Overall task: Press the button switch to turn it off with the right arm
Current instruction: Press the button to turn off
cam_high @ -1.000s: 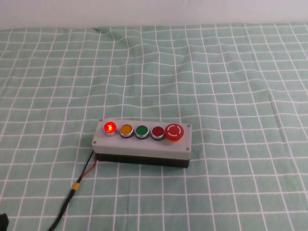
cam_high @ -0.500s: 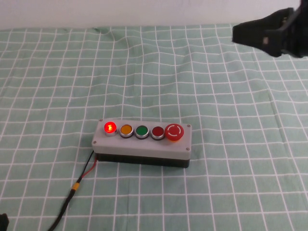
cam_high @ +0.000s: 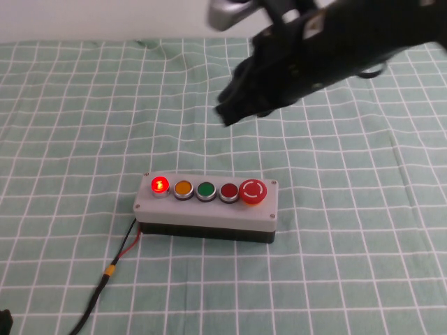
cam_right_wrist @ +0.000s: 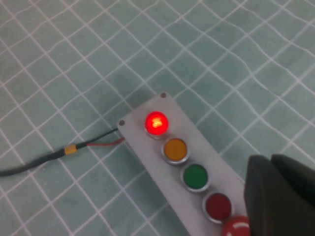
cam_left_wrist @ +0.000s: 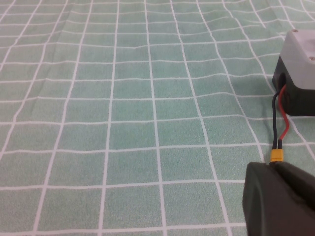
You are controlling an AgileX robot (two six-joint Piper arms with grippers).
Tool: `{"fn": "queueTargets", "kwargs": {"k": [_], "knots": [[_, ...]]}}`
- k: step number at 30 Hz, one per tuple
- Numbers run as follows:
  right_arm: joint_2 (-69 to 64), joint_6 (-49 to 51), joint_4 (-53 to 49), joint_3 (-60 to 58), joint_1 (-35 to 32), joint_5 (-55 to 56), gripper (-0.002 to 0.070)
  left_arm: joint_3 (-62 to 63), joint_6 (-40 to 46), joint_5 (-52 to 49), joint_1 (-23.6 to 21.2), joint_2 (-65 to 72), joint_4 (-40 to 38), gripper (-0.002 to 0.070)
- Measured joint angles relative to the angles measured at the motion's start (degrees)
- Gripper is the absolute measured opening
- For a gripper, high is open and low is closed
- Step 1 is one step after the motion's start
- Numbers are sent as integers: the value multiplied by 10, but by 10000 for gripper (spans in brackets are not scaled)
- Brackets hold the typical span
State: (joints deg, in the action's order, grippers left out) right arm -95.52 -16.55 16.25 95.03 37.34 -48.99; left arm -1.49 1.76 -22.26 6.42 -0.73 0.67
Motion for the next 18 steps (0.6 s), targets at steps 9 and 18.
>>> {"fn": "queueTargets", "kwargs": {"k": [9, 18], "knots": [[-139, 24, -22, 124, 71, -8, -15, 0, 0, 0, 0, 0, 0, -3], [-237, 24, -27, 165, 89, -8, -15, 0, 0, 0, 0, 0, 0, -3]]}}
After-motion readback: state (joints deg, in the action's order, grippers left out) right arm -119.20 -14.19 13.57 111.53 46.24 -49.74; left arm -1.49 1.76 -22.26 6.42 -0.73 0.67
